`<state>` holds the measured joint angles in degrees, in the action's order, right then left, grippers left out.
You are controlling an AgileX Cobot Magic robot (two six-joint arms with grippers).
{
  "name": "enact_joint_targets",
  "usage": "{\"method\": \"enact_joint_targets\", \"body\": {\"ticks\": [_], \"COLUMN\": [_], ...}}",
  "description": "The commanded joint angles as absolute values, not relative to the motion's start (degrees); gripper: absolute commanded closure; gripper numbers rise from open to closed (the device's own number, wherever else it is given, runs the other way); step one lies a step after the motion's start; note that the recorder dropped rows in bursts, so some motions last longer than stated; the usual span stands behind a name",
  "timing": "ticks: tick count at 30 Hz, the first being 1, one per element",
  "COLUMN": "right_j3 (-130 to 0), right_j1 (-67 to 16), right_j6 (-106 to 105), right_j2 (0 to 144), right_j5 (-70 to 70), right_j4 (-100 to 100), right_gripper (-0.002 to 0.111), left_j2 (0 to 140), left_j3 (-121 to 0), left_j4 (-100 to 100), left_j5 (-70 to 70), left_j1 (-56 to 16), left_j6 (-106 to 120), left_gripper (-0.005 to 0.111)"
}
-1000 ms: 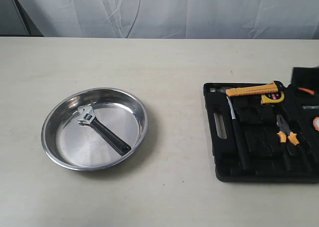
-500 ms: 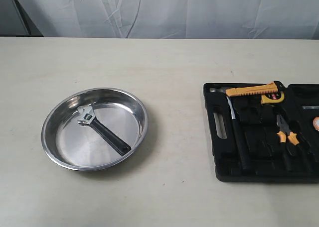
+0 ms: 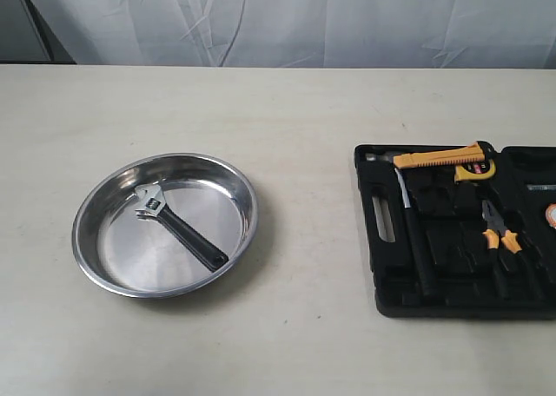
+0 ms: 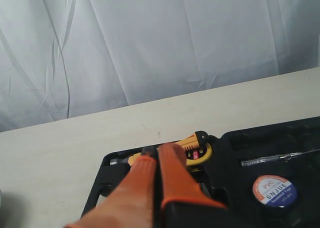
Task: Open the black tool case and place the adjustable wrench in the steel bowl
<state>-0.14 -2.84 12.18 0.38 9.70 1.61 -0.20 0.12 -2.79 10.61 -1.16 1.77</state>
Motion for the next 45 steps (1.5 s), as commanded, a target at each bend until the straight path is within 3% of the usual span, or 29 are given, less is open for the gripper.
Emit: {"method": "enact_joint_targets", "body": {"ticks": [1, 45], "right_j3": [0.00, 0.00], "right_j1": [-2.47, -2.47], "right_j6": [12.00, 12.00], "right_j2": [0.00, 0.00], "right_j5": [9.69, 14.35], "right_j4": [1.04, -3.82], "right_gripper": [0.108, 0.108], "left_j2": [0.00, 0.00], "left_j3": [0.00, 0.00], "left_j4": [-2.71, -2.71], "left_j5": [10.32, 10.32], "left_j1": [-1.22, -1.22], "left_j6": [1.72, 1.72], "left_gripper": [0.106, 0.106]}}
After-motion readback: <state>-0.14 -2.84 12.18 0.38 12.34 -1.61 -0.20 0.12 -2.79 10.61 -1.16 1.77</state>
